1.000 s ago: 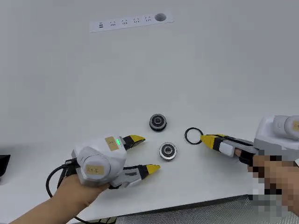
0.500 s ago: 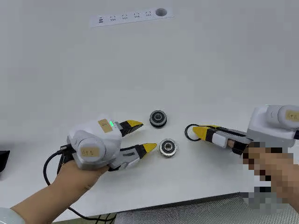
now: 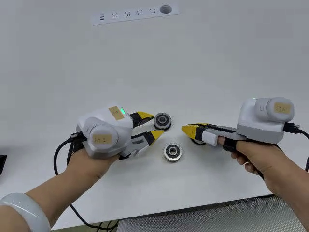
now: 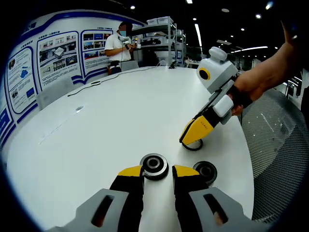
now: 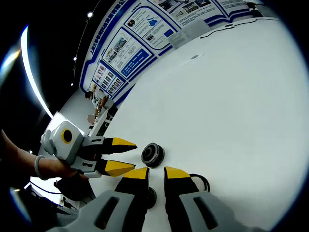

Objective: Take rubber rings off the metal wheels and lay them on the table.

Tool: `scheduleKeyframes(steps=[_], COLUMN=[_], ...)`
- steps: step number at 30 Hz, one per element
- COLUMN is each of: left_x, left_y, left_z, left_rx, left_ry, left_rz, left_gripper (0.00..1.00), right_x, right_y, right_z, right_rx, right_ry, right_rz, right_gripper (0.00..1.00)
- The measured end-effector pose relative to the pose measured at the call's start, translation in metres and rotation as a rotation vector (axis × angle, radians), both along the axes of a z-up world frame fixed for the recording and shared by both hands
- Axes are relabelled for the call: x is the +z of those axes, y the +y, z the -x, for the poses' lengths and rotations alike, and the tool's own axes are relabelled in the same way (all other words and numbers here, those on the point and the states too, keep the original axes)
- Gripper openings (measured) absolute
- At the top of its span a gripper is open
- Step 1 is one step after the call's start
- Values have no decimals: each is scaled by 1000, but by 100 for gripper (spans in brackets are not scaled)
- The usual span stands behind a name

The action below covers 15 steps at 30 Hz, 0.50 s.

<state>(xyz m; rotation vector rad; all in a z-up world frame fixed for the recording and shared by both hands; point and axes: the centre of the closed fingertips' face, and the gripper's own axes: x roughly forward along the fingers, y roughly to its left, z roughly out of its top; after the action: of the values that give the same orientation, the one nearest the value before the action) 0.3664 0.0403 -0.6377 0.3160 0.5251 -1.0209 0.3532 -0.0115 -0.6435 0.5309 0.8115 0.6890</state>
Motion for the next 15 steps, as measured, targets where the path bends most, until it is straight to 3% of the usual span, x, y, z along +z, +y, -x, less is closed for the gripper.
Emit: scheduleKeyframes(steps=[15], left_x=[-10], left_y=[-9], left_z=[-11], left_rx=[-26], left_ry=[9], left_rz=[-36], left_gripper=[18], right_x=[-1], right_y=[2], right_z=[-3], right_rx=[3], right_ry=[4], right_rz=[-7], right_gripper=[13])
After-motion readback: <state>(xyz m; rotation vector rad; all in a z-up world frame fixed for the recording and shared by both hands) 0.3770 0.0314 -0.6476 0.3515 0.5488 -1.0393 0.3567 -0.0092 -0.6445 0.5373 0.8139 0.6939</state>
